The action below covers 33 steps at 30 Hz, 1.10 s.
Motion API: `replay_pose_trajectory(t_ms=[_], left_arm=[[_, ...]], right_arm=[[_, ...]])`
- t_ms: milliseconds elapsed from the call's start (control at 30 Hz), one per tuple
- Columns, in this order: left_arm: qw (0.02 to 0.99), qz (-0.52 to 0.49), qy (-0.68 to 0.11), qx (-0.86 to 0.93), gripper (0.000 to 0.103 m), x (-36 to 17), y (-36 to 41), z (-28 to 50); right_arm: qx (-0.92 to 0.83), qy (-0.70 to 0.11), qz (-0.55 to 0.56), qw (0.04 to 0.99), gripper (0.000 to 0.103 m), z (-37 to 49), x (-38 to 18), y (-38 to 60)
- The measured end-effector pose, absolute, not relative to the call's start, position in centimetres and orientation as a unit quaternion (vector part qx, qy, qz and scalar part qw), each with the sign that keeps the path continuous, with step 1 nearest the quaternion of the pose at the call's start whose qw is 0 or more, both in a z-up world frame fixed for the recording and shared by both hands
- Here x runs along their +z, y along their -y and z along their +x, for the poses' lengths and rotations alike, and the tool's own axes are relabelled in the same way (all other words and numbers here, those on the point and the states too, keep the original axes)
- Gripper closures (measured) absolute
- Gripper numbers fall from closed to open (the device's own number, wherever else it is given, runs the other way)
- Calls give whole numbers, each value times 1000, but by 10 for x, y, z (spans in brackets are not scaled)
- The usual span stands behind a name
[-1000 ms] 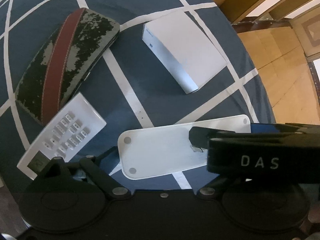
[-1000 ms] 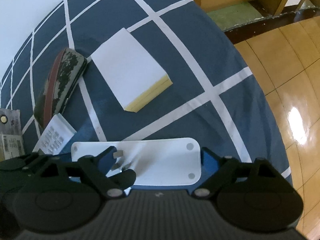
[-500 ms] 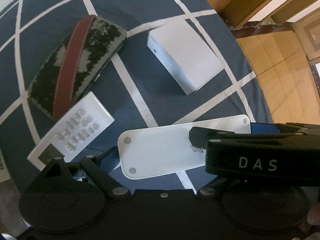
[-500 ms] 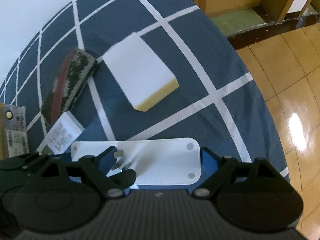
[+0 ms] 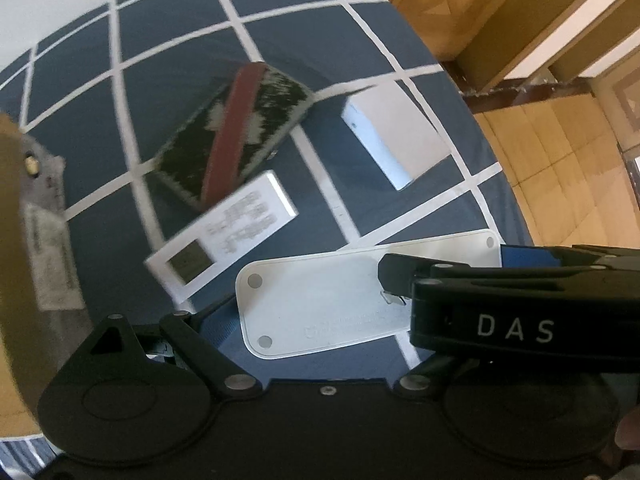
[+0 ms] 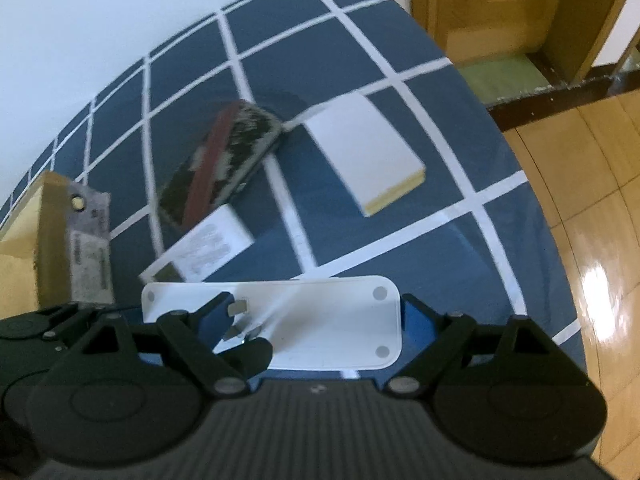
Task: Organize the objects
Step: 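Carry the white power strip with the left tool over the box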
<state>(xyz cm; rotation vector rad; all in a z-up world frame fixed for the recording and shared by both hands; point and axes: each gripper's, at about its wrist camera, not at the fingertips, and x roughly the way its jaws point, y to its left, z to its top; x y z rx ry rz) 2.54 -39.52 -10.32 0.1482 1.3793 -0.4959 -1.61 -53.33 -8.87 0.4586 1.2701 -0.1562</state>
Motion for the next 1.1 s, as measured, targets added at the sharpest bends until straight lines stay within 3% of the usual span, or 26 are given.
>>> replay_pose_trajectory(t_ms=[1100], left_arm=[[794, 26, -588, -154, 10, -36, 119, 24]], right_arm=[[11, -556, 161, 815, 15, 18, -28, 260]])
